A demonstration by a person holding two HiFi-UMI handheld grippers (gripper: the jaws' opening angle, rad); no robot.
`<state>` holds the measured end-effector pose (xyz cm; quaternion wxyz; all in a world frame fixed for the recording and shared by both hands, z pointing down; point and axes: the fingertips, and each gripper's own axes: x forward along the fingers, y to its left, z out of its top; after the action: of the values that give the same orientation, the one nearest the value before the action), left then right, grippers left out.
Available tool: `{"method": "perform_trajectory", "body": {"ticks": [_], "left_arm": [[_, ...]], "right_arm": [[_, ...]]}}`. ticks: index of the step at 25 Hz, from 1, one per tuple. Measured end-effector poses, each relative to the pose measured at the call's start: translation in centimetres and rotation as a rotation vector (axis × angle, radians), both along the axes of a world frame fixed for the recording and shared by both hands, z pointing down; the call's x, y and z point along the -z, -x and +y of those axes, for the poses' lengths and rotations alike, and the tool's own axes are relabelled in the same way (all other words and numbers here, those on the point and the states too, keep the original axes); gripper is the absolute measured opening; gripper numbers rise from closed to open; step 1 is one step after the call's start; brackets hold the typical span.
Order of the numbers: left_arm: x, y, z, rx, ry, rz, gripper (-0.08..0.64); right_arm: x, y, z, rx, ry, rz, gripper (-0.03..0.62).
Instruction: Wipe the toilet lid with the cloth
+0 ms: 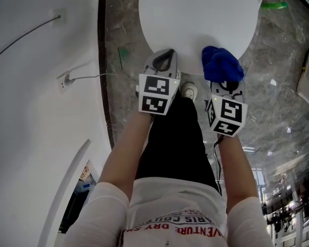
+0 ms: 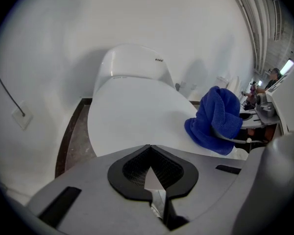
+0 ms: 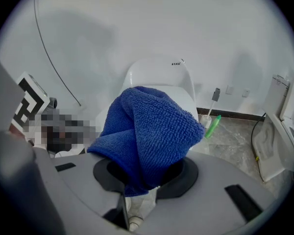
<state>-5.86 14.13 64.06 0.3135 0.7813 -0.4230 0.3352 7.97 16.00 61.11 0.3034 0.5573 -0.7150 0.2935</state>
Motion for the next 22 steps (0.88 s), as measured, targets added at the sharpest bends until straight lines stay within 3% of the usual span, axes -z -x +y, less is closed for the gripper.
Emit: {"method": "perform_trajectory", "body": {"ticks": [3, 6, 14, 22], "left_arm": [[-1.2, -0.1, 0.1, 0.002, 0.032, -0.018, 0.005], [-1.6, 0.0, -0.1, -0.012, 0.015, -0.03, 0.005], [-1.2, 0.1, -0.2, 0.03, 0.043, 0.023, 0.005], [6.6, 1.0, -3.6, 0.123, -0.105, 0.066, 0.005]], "right_arm": [[-1.4, 0.0, 0.2, 0.003, 0.021, 0.011, 0.087], [-2.3, 0.1, -0.1, -0.005, 0.027, 0.017, 0.087], [-0.5, -0.3, -1.0, -0.008, 0.031, -0.016, 0.087], [6.7, -0.5, -5.1, 0.02, -0.054, -0.102, 0.087]]}}
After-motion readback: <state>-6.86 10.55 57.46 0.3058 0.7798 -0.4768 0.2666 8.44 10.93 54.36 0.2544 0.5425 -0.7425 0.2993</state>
